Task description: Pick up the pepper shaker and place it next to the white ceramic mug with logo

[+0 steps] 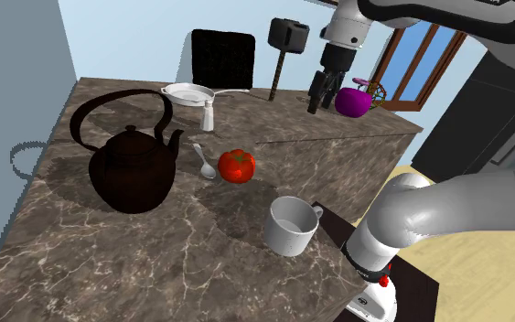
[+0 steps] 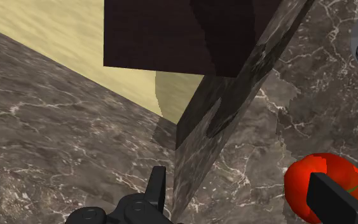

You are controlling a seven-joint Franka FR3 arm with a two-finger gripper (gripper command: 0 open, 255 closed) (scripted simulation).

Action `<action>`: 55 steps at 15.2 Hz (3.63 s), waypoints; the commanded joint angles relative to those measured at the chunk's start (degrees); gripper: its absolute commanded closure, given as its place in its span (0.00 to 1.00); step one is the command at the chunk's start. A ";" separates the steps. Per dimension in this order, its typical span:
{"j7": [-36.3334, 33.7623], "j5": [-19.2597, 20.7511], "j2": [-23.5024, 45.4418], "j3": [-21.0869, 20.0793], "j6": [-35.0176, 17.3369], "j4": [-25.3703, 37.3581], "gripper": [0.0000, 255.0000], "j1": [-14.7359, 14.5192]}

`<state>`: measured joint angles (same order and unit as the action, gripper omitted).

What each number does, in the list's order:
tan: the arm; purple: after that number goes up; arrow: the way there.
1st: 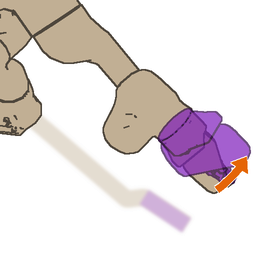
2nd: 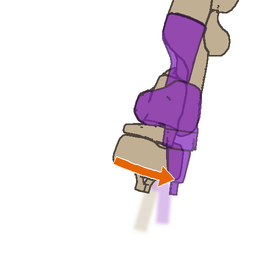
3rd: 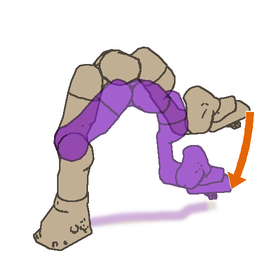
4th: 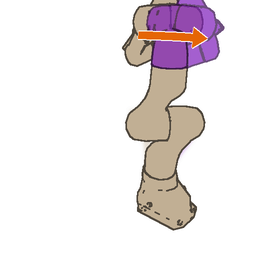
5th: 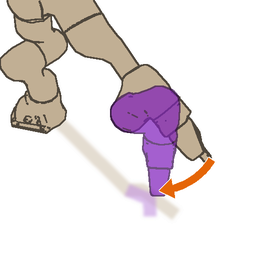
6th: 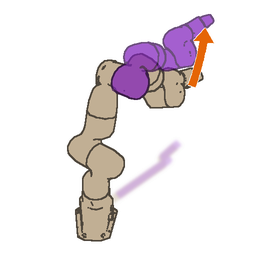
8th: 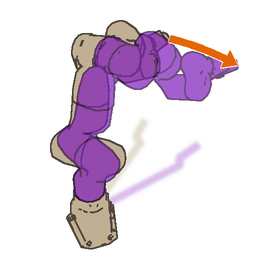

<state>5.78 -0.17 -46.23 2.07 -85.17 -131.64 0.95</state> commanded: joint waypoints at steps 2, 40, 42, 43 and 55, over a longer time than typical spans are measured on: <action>-0.06 -0.01 1.95 -0.28 -1.46 0.56 0.00 -0.19; -3.62 7.51 66.37 -6.33 -21.02 46.89 0.00 -4.56; -3.62 7.51 66.38 -6.33 -21.01 46.91 0.00 -4.56; -3.62 7.51 66.38 -6.33 -21.01 46.91 0.00 -4.56; -3.62 7.51 66.37 -6.33 -21.01 46.90 1.00 -4.56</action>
<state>2.16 7.33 20.13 -4.27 -106.18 -84.72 -3.60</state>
